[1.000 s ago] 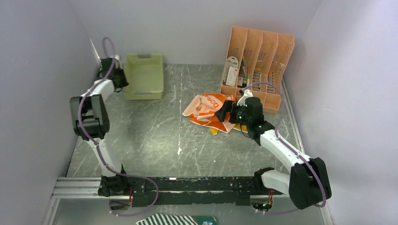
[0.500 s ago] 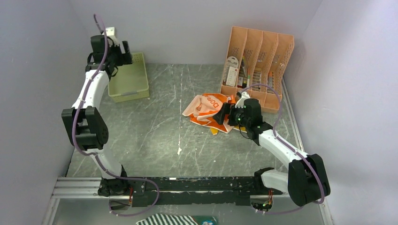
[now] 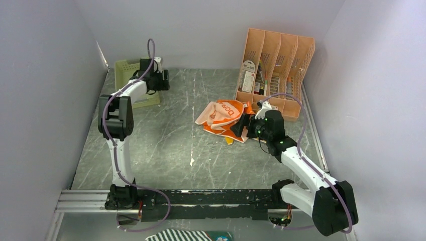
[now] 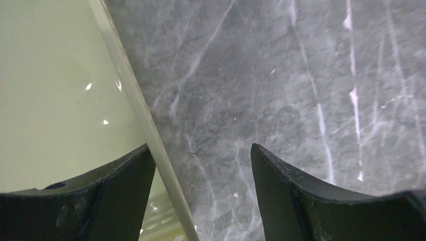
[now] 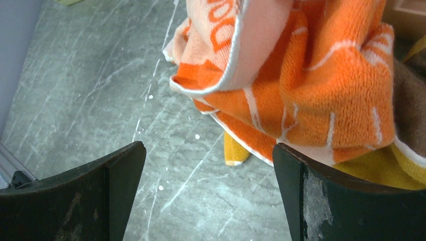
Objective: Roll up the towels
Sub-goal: Pick up the towel at the center of the board.
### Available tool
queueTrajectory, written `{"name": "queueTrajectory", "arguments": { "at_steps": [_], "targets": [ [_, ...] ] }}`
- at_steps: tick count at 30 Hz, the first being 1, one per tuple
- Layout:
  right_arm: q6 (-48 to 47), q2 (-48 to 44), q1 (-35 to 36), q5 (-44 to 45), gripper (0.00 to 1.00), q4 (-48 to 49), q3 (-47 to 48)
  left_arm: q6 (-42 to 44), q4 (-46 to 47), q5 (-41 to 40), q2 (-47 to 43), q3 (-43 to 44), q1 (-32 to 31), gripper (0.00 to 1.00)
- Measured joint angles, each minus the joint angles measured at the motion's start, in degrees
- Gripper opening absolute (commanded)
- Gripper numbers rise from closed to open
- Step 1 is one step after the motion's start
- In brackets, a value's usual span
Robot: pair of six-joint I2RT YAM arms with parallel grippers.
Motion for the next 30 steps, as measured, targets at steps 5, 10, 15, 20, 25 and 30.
{"name": "queueTrajectory", "arguments": {
  "at_steps": [5, 10, 15, 20, 25, 30],
  "targets": [
    [0.0, -1.4, 0.1, 0.7, 1.00, -1.2, -1.5, 0.8, 0.2, -3.2, 1.3, -0.3, -0.4, 0.68],
    [0.0, -1.4, 0.1, 1.4, 1.00, -1.3, -2.0, 3.0, 1.3, -5.5, -1.9, -3.5, 1.2, 0.26],
    [0.0, -0.9, 0.1, 2.4, 1.00, -1.3, -2.0, 5.3, 2.3, -4.9, -7.5, -10.1, 5.4, 0.15],
    [0.0, -0.5, 0.1, 5.0, 1.00, -1.3, -2.0, 7.3, 3.4, -4.8, -11.3, -13.8, 11.0, 0.37],
    [0.0, -0.1, 0.1, 6.9, 1.00, -1.3, -1.7, 7.8, 3.2, -6.4, -12.7, -13.8, 12.4, 0.54],
    [0.5, -1.2, 0.1, 10.4, 1.00, -1.7, -0.9, 7.9, 1.1, -6.4, -14.1, -11.6, 8.5, 0.65]
  ]
}}
